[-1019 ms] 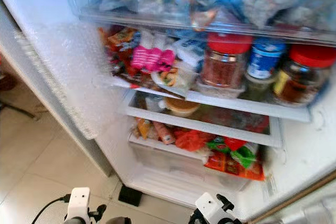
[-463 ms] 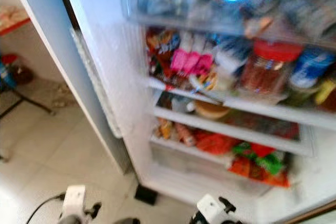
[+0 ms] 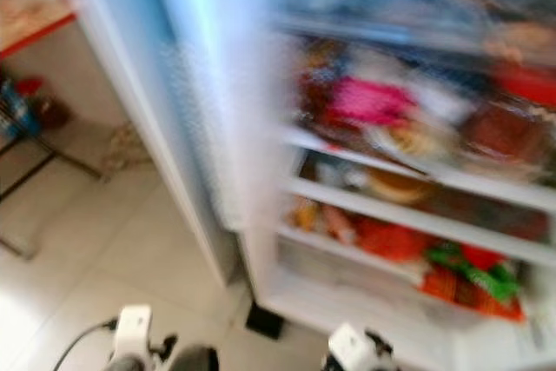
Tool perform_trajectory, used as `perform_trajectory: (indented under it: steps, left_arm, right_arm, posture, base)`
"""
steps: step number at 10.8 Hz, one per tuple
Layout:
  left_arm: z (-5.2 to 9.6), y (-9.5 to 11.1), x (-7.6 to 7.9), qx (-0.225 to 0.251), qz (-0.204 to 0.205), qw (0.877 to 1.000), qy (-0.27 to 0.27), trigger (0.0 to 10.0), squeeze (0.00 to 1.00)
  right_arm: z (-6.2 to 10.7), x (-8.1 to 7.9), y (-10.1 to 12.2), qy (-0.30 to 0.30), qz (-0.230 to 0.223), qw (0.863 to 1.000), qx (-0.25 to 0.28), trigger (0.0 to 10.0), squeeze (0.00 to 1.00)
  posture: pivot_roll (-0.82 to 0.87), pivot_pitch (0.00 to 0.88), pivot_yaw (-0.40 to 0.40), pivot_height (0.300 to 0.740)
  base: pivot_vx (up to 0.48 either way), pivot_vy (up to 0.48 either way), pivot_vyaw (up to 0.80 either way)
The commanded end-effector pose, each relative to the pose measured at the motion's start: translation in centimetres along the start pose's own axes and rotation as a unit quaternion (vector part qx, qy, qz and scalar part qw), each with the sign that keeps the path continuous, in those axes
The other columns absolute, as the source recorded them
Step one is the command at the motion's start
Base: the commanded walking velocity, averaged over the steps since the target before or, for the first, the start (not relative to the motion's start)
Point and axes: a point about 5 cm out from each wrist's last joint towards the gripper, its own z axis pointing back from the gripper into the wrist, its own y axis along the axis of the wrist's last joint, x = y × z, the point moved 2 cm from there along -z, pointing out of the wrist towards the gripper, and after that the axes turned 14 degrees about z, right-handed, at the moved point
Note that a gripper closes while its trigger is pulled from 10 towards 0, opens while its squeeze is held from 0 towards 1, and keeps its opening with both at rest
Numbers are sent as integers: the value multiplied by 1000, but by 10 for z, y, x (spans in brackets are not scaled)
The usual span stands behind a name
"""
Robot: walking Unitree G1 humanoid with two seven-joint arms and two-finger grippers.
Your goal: Restocking fridge
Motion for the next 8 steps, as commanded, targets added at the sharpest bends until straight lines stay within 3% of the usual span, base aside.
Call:
perform_trajectory:
  steps: [1, 8]
  left_arm:
    - [0, -1, 3, -5, -2, 1000, -2, 10000, 0]
    - [1, -8, -3, -23, -11, 1000, 0, 10000, 0]
  right_arm:
    - [21, -68, -42, 118, 8, 990, -83, 10000, 0]
    - [22, -68, -44, 107, -32, 990, -89, 10000, 0]
  posture:
    - [-105, 104, 86, 618]
    - [-97, 93, 89, 618]
  base:
    - [0, 461, 0]
    - [0, 444, 0]
